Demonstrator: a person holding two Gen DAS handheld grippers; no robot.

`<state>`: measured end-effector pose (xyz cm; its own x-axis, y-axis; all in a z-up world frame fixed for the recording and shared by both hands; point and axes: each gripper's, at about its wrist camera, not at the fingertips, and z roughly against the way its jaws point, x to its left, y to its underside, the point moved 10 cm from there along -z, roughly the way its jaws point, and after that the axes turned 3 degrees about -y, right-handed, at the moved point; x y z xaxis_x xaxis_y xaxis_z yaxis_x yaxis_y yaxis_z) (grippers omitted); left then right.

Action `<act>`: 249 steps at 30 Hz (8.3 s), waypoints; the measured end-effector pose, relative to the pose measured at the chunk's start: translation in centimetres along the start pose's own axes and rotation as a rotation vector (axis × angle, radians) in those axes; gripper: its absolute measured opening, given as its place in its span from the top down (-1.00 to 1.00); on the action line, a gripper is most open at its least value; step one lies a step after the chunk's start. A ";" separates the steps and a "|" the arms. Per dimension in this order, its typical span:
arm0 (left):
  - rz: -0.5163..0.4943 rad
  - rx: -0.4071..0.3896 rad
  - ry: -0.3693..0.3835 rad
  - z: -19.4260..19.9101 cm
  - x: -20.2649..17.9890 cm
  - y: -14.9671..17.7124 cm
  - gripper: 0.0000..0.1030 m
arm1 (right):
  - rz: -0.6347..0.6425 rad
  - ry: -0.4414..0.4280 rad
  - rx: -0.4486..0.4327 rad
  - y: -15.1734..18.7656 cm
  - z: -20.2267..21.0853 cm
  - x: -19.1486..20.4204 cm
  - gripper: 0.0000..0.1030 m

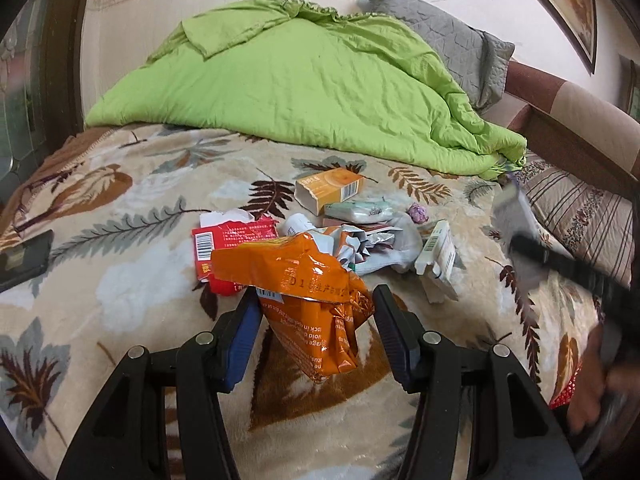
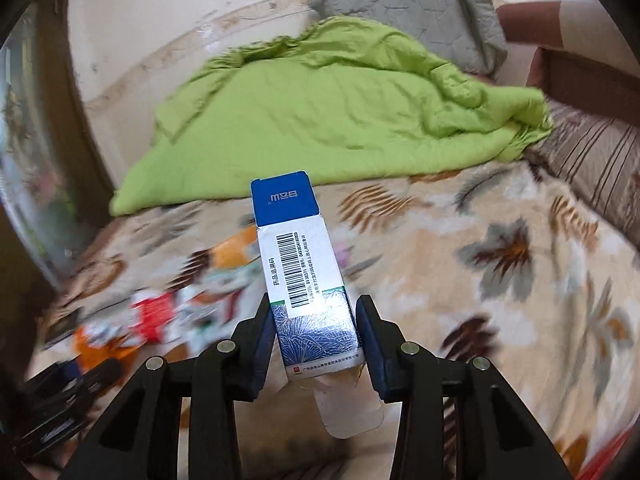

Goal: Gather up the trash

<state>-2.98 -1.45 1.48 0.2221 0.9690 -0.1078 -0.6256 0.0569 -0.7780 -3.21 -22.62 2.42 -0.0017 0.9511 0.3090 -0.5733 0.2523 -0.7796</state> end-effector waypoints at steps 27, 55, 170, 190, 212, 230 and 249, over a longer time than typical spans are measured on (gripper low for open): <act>-0.134 -0.025 -0.133 2.5 -0.9 3.6 -0.08 | 0.070 -0.130 0.040 6.7 4.0 4.0 0.16; -0.169 -0.034 -0.167 2.2 -1.1 3.6 -0.08 | 0.066 -0.139 0.044 6.6 3.8 3.9 0.16; -0.416 0.052 0.504 9.3 -28.7 5.7 -0.08 | -0.373 0.176 -0.036 10.3 22.6 -18.1 0.15; -0.537 0.216 0.647 8.2 -42.1 10.8 -0.46 | -0.501 0.359 -0.036 16.5 30.4 -23.9 0.02; -0.219 0.140 0.197 3.5 -11.3 5.1 -0.46 | -0.229 0.058 0.104 9.3 14.9 -11.1 -0.16; 0.043 0.068 -0.070 -0.2 4.4 1.9 -0.46 | -0.388 -0.147 0.290 3.3 -5.3 0.0 -0.33; 0.070 0.155 -0.041 -1.9 4.5 3.0 -0.46 | -0.509 -0.126 0.256 3.8 -9.5 -2.2 -0.24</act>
<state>-2.45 2.65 -2.57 0.1452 0.9808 -0.1302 -0.7469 0.0223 -0.6646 2.44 -22.10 -6.42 0.2376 0.6886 0.6851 -0.7072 0.6061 -0.3639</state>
